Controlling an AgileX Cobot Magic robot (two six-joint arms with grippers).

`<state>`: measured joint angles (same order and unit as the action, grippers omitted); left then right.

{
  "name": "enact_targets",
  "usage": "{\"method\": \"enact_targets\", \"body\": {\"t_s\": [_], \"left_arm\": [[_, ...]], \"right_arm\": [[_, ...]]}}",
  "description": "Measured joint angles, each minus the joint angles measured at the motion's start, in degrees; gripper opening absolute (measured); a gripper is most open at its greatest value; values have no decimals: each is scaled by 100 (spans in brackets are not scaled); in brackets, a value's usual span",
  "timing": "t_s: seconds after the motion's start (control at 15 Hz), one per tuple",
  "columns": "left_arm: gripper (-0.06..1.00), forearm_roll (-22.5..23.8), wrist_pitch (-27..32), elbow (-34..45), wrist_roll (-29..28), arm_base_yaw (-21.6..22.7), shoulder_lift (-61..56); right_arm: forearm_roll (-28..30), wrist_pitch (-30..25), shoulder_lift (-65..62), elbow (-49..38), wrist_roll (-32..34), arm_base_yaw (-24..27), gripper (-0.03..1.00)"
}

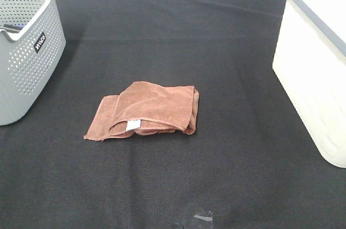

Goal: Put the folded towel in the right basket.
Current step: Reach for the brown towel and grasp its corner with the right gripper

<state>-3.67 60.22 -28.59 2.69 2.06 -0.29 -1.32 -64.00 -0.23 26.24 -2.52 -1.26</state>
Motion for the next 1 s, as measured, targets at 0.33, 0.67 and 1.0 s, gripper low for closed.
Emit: {"method": "enact_targets", "body": {"t_s": [0.33, 0.67, 1.0], "left_arm": [[99, 0, 0, 0, 0, 0, 0], [99, 0, 0, 0, 0, 0, 0], [99, 0, 0, 0, 0, 0, 0]], "right_arm": [[0, 0, 0, 0, 0, 0, 94], [0, 0, 0, 0, 0, 0, 94], [0, 0, 0, 0, 0, 0, 94]]}}
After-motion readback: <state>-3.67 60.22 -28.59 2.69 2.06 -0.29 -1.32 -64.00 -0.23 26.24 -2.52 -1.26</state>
